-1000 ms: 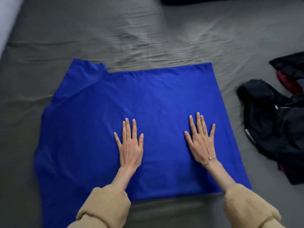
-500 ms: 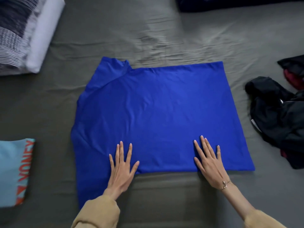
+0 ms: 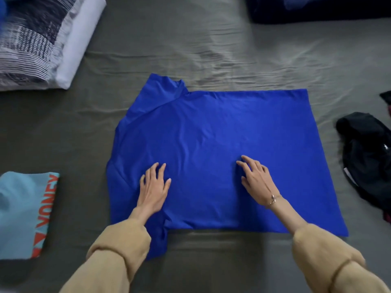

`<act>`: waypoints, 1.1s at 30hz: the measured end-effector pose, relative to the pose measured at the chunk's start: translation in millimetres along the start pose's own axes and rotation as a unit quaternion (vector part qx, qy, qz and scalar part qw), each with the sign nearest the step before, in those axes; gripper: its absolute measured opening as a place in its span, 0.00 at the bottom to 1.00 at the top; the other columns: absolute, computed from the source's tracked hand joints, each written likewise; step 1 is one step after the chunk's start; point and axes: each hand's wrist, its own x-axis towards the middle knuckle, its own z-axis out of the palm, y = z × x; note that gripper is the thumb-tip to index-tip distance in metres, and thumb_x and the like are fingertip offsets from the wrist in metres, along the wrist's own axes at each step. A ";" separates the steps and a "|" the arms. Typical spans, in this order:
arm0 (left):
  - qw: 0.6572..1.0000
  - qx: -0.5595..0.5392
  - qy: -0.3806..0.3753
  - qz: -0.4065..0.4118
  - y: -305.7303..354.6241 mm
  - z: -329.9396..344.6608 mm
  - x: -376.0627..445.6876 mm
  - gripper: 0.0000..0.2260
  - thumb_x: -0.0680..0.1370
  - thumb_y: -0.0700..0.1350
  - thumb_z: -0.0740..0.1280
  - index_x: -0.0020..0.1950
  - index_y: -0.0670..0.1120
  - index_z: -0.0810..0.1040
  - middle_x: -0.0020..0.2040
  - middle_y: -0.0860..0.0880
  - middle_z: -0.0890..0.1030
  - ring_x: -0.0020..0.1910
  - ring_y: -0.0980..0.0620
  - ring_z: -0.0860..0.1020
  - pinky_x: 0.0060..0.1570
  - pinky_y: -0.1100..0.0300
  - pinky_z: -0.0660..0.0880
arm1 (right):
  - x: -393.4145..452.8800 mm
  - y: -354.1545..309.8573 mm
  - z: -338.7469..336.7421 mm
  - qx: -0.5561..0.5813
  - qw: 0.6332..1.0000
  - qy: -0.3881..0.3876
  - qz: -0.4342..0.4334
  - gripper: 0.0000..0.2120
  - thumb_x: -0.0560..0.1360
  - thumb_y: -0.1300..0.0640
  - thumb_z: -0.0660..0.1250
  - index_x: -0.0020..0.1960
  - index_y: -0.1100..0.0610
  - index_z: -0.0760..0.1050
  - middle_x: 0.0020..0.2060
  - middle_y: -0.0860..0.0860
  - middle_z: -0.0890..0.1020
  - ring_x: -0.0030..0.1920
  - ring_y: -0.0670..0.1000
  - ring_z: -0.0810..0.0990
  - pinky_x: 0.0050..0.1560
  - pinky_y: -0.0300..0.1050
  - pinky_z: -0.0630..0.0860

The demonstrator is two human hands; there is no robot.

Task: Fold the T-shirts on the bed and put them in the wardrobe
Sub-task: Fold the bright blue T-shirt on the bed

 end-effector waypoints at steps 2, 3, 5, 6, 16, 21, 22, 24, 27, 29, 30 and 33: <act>1.000 -0.006 0.000 -0.002 -5.2 -4.5 18.5 0.24 0.83 0.52 0.51 0.78 0.47 0.52 0.77 0.46 0.52 0.75 0.48 0.53 0.73 0.49 0.51 | 26.8 -6.7 0.5 -0.003 1.000 -0.010 -0.017 0.25 0.66 0.65 0.73 0.62 0.62 0.75 0.64 0.58 0.75 0.57 0.59 0.78 0.55 0.57 0.74; 1.000 -0.010 0.002 0.000 -7.6 -6.8 28.1 0.24 0.83 0.52 0.51 0.78 0.47 0.51 0.77 0.46 0.51 0.75 0.48 0.52 0.74 0.49 0.50 | 39.8 -11.5 -1.4 -0.002 0.999 -0.022 -0.024 0.25 0.71 0.63 0.70 0.67 0.61 0.71 0.68 0.58 0.71 0.63 0.58 0.75 0.61 0.59 0.69; 1.000 -0.017 0.006 0.007 -10.7 -12.5 49.0 0.25 0.83 0.52 0.50 0.78 0.48 0.49 0.78 0.47 0.49 0.76 0.49 0.50 0.74 0.48 0.47 | 68.0 -21.3 -5.3 -0.016 0.998 -0.054 -0.036 0.25 0.79 0.58 0.59 0.74 0.58 0.59 0.75 0.53 0.57 0.73 0.53 0.60 0.71 0.58 0.55; 1.000 -0.020 0.006 0.013 -11.7 -15.2 59.7 0.25 0.83 0.52 0.50 0.78 0.48 0.48 0.78 0.48 0.48 0.76 0.50 0.49 0.74 0.48 0.45 | 82.6 -26.1 -6.2 -0.022 0.997 -0.069 -0.042 0.25 0.81 0.56 0.55 0.76 0.56 0.54 0.77 0.50 0.51 0.75 0.50 0.53 0.73 0.56 0.49; 0.996 -0.017 0.029 0.085 -29.4 -65.9 228.2 0.23 0.84 0.51 0.47 0.78 0.51 0.44 0.78 0.56 0.43 0.76 0.58 0.41 0.74 0.46 0.40 | 283.2 -95.8 -20.8 0.027 0.998 -0.033 -0.045 0.23 0.81 0.56 0.52 0.75 0.50 0.56 0.77 0.50 0.46 0.76 0.49 0.43 0.71 0.64 0.40; 0.991 -0.029 -0.012 0.132 -26.9 -78.2 277.5 0.23 0.84 0.51 0.46 0.78 0.52 0.43 0.78 0.58 0.42 0.75 0.61 0.40 0.74 0.46 0.39 | 342.6 -109.9 -14.6 -0.053 0.986 -0.094 -0.129 0.23 0.83 0.54 0.47 0.77 0.52 0.49 0.77 0.45 0.45 0.76 0.44 0.40 0.69 0.68 0.37; 0.990 -0.021 -0.019 0.137 -27.5 -78.0 285.0 0.23 0.84 0.51 0.46 0.78 0.52 0.42 0.78 0.57 0.41 0.75 0.60 0.39 0.74 0.46 0.39 | 349.4 -111.3 -11.7 -0.058 0.984 -0.111 -0.130 0.24 0.83 0.52 0.46 0.77 0.53 0.47 0.77 0.45 0.45 0.76 0.44 0.41 0.69 0.68 0.36; 0.989 -0.002 -0.023 0.144 -27.6 -76.8 296.1 0.24 0.84 0.52 0.45 0.78 0.53 0.41 0.78 0.57 0.40 0.75 0.59 0.38 0.74 0.44 0.39 | 356.8 -109.3 -8.5 -0.064 0.982 -0.134 -0.116 0.25 0.83 0.49 0.44 0.77 0.52 0.42 0.76 0.44 0.44 0.76 0.43 0.41 0.69 0.67 0.36; 0.990 0.007 -0.022 0.139 -25.7 -76.8 309.7 0.24 0.83 0.54 0.45 0.77 0.55 0.40 0.77 0.56 0.38 0.76 0.57 0.36 0.73 0.41 0.38 | 365.6 -104.2 -5.2 -0.088 0.983 -0.127 -0.097 0.26 0.82 0.46 0.43 0.77 0.50 0.39 0.76 0.44 0.41 0.76 0.43 0.41 0.68 0.69 0.36; 0.992 0.006 -0.026 0.119 -22.6 -77.5 317.7 0.24 0.83 0.55 0.44 0.77 0.56 0.39 0.77 0.56 0.37 0.76 0.54 0.35 0.72 0.40 0.37 | 370.3 -105.5 -2.1 -0.099 0.985 -0.120 -0.076 0.27 0.82 0.45 0.42 0.77 0.51 0.39 0.76 0.45 0.41 0.75 0.43 0.40 0.67 0.70 0.36; 0.994 0.002 -0.026 0.105 -21.1 -77.8 322.0 0.24 0.83 0.56 0.44 0.77 0.56 0.38 0.77 0.55 0.36 0.75 0.53 0.34 0.71 0.40 0.36 | 372.4 -107.1 -0.8 -0.100 0.986 -0.115 -0.068 0.27 0.82 0.44 0.42 0.77 0.52 0.39 0.76 0.45 0.40 0.75 0.44 0.40 0.67 0.70 0.35; 0.998 -0.023 -0.023 0.053 -16.3 -79.6 333.9 0.25 0.83 0.56 0.44 0.76 0.55 0.36 0.76 0.53 0.33 0.75 0.50 0.33 0.70 0.40 0.34 | 375.0 -109.8 2.6 -0.105 0.986 -0.096 -0.084 0.29 0.81 0.43 0.41 0.77 0.54 0.38 0.76 0.46 0.40 0.75 0.44 0.39 0.67 0.69 0.34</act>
